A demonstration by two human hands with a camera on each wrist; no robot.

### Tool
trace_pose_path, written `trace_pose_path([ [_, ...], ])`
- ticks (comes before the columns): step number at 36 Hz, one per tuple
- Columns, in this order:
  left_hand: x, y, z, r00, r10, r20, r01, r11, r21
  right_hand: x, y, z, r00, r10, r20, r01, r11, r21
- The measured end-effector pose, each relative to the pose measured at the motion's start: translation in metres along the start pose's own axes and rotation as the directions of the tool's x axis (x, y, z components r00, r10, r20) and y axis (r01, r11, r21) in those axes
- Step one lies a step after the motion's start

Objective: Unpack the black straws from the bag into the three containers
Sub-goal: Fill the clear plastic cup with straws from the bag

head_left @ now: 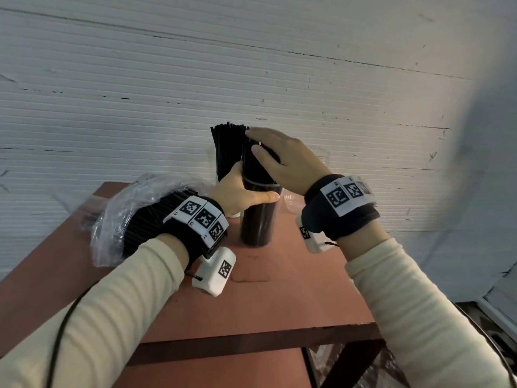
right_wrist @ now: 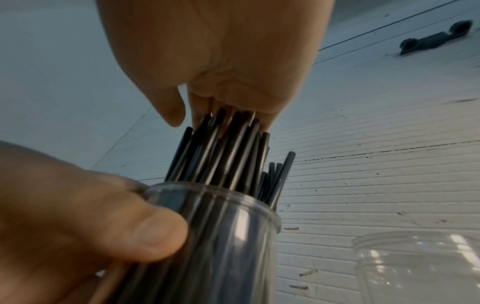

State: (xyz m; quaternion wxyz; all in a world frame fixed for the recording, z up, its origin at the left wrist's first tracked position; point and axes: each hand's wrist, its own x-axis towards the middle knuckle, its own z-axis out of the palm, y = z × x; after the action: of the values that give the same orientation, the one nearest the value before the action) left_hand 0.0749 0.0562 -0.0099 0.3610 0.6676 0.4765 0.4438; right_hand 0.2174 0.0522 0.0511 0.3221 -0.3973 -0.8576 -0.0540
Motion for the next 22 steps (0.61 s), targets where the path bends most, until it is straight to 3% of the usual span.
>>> trace_pose_path([
  [3, 0.000, 0.002, 0.002, 1.000, 0.003, -0.009, -0.003, 1.000, -0.003, 0.000, -0.001, 0.001, 0.997, 0.034, 0.072, -0.029, 0.997, -0.070],
  [8, -0.003, 0.002, -0.004, 0.999, 0.008, 0.053, -0.004, 0.997, -0.082, 0.003, -0.012, -0.004, 0.999, 0.004, -0.054, -0.003, 1.000, 0.007],
  [10, -0.006, 0.002, -0.011, 0.999, -0.008, 0.051, 0.010, 0.999, -0.035, 0.003, -0.018, -0.005, 0.994, -0.025, -0.106, 0.029, 0.999, 0.035],
  [13, -0.015, 0.002, -0.028, 0.999, 0.001, -0.051, 0.003, 0.998, 0.070, 0.003, -0.031, -0.003, 0.974, -0.091, -0.206, 0.105, 0.993, 0.058],
  [17, -0.031, 0.006, -0.060, 0.961, 0.169, -0.218, -0.123, 0.970, 0.211, 0.004, -0.055, 0.007, 0.930, -0.119, -0.348, 0.179, 0.973, 0.147],
  [19, -0.038, 0.007, -0.079, 0.942, 0.204, -0.268, -0.126, 0.951, 0.283, 0.005, -0.067, 0.014, 0.938, -0.104, -0.330, 0.182, 0.960, 0.215],
  [22, -0.051, 0.009, -0.106, 0.919, 0.211, -0.334, -0.111, 0.949, 0.294, 0.006, -0.083, 0.031, 0.982, -0.071, -0.177, 0.124, 0.942, 0.312],
])
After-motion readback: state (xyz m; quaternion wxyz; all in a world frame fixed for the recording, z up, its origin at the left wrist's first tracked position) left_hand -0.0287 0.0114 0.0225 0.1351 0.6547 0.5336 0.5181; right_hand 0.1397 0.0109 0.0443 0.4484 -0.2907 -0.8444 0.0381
